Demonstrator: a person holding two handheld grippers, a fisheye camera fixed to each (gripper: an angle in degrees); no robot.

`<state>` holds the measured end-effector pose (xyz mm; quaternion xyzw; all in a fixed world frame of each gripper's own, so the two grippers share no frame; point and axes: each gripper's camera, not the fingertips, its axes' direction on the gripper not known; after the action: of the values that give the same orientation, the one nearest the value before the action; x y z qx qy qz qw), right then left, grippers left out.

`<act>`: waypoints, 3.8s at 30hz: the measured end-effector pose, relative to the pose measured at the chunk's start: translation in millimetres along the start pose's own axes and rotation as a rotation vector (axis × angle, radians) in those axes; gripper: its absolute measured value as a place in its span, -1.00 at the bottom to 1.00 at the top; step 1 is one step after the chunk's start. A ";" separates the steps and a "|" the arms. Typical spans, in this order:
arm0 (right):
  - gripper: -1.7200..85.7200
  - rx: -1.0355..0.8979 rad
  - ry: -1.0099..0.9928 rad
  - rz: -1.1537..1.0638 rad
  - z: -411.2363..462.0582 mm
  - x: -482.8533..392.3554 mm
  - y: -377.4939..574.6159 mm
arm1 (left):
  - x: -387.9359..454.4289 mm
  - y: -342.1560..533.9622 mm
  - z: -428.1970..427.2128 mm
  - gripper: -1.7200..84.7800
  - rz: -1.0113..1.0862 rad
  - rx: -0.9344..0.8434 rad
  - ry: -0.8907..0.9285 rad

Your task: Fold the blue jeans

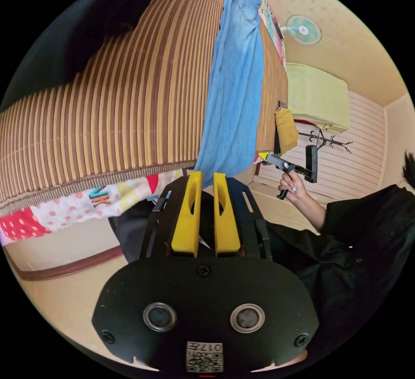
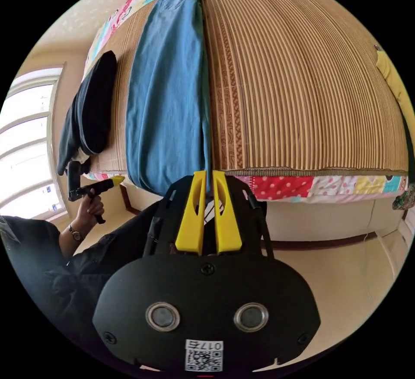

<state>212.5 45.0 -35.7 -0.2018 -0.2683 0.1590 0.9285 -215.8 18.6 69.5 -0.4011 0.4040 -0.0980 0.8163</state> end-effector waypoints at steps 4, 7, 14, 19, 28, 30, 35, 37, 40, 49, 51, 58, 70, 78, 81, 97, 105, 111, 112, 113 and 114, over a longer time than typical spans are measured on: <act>-0.72 0.070 -0.232 -0.045 -16.2 22.9 -47.3 | 2.1 -48.9 -20.4 -0.69 0.042 0.122 0.033; -0.74 -0.002 -0.344 -0.080 0.7 28.4 -72.3 | 4.5 -93.8 -16.9 -0.69 0.088 0.127 0.006; -0.88 0.065 -0.668 -0.028 -19.6 30.3 -27.7 | -2.7 -88.7 4.8 -0.92 -0.031 0.155 0.205; -0.90 0.126 -0.836 -0.261 -136.4 -14.9 65.3 | 43.7 -19.7 -50.6 -0.95 0.192 0.199 0.585; -0.91 0.509 -0.967 -0.911 -391.5 -167.0 122.3 | 252.3 23.3 -214.5 -0.97 0.793 0.319 0.745; -0.91 0.575 -0.877 -0.936 -412.4 -177.8 106.1 | 275.7 1.3 -228.7 -0.97 0.816 0.351 0.710; -0.92 0.581 -0.516 -0.777 -411.6 -186.9 21.4 | 286.9 -99.0 -221.8 -0.97 0.645 0.337 0.522; -0.92 0.554 -0.429 -0.752 -401.1 -195.4 -8.4 | 284.1 -121.4 -216.6 -0.97 0.612 0.335 0.505; -0.91 0.525 -0.384 -0.727 -374.6 -204.5 -23.3 | 274.2 -138.9 -214.1 -0.97 0.598 0.360 0.442; -0.86 -0.070 -0.344 -0.351 -101.1 -163.1 24.7 | 128.5 -88.0 -114.5 -0.88 0.178 0.154 0.150; -0.81 -0.234 -0.278 -0.262 -53.1 -149.3 39.5 | 90.1 -67.3 -87.4 -0.82 0.018 0.064 0.129; -0.62 -0.068 -0.354 -0.027 -50.0 -117.3 4.7 | 59.0 -80.7 -73.3 -0.69 -0.076 0.045 0.042; -0.78 -0.325 -0.574 0.009 40.7 -167.0 -17.2 | 46.7 -134.8 -17.0 -0.76 -0.156 -0.160 -0.078; -0.81 0.018 -0.722 -0.103 -159.4 -111.9 -22.4 | 141.8 -120.7 -29.1 -0.80 -0.055 -0.131 0.433; -0.81 0.097 -0.616 -0.230 -256.1 -104.6 -41.5 | 217.7 -143.0 -11.4 -0.80 -0.007 -0.117 0.554; -0.89 0.589 0.132 0.417 -513.9 167.2 89.5 | 525.8 -167.1 247.6 -0.76 0.555 -0.636 0.496; -0.94 0.368 -0.024 0.555 -302.1 153.0 138.2 | 358.9 -101.5 179.3 -0.78 0.353 -0.522 0.036; -0.95 0.050 -0.164 0.426 -133.4 46.4 94.3 | 255.6 -73.1 65.6 -0.80 0.249 -0.409 -0.424; -0.95 0.001 -0.168 0.369 -112.6 20.0 81.2 | 240.3 -72.4 40.7 -0.78 0.203 -0.354 -0.468; -0.96 -0.019 -0.180 0.333 -104.0 6.8 74.6 | 225.4 -74.3 16.0 -0.75 0.146 -0.292 -0.518; -0.96 -0.056 -0.198 0.258 -90.5 -19.2 61.8 | 218.2 -75.9 3.1 -0.72 0.117 -0.254 -0.546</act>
<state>236.3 64.7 -142.5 -0.2435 -0.3348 0.2887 0.8633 -58.3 -135.2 -0.4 -0.4875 0.2012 0.1121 0.8422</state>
